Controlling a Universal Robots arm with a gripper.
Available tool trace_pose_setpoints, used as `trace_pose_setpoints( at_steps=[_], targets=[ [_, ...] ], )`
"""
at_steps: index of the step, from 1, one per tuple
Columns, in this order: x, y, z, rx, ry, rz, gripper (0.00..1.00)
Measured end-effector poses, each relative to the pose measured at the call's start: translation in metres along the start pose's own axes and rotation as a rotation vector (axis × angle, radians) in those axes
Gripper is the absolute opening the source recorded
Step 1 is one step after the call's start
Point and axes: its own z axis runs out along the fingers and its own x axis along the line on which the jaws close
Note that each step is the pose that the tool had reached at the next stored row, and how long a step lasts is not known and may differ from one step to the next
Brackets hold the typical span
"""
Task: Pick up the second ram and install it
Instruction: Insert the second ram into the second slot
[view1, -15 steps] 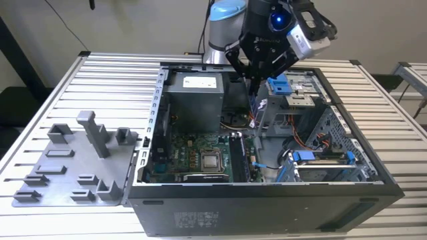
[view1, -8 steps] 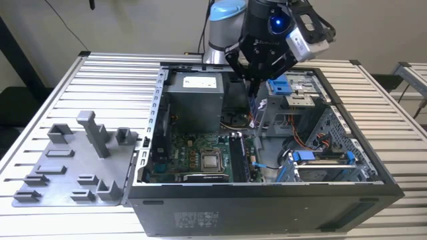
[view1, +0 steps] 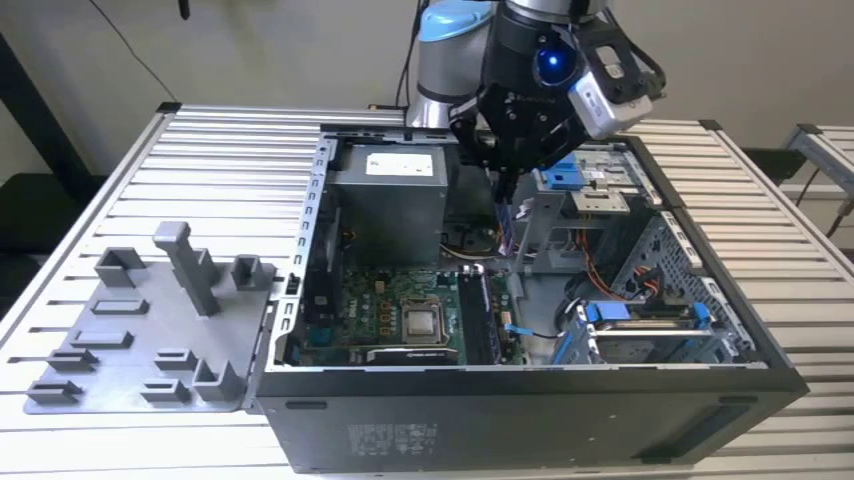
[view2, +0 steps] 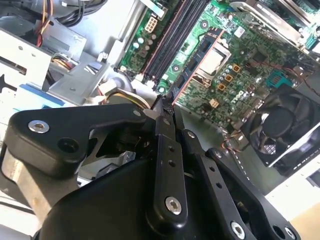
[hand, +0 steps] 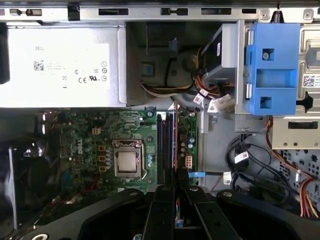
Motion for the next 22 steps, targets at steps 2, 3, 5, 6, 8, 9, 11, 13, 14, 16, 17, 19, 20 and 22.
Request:
trace_pose_setpoints(
  at_steps=[2,3,5,6,8,9,11,13,14,16,17,19,20,22],
  targets=[
    [-0.0011,-0.0005,0.0027,0.0014,0.0003,-0.009,0.14],
    [-0.0018,-0.0009,0.0042,0.0018,0.0005,-0.014,0.14],
    [-0.0032,-0.0028,0.0064,0.0023,0.0011,-0.019,0.14],
    [-0.0038,-0.0044,0.0074,0.0022,0.0014,-0.02,0.14],
    [-0.0048,-0.0081,0.0092,0.0021,0.0019,-0.021,0.14],
    [-0.0053,-0.0099,0.0101,0.002,0.0022,-0.021,0.14],
    [-0.006,-0.0134,0.0118,0.0021,0.0028,-0.021,0.14],
    [-0.0067,-0.0169,0.0136,0.0022,0.0033,-0.021,0.14],
    [-0.007,-0.0187,0.0146,0.0021,0.0035,-0.021,0.14],
    [-0.0074,-0.0221,0.0166,0.0021,0.0039,-0.021,0.14],
    [-0.0077,-0.0242,0.0177,0.0021,0.0041,-0.021,0.14],
    [-0.008,-0.0276,0.0198,0.0021,0.0043,-0.022,0.14],
    [-0.0081,-0.0292,0.0208,0.0021,0.0044,-0.021,0.14],
    [-0.0085,-0.032,0.0227,0.0021,0.0046,-0.022,0.14]
  ],
)
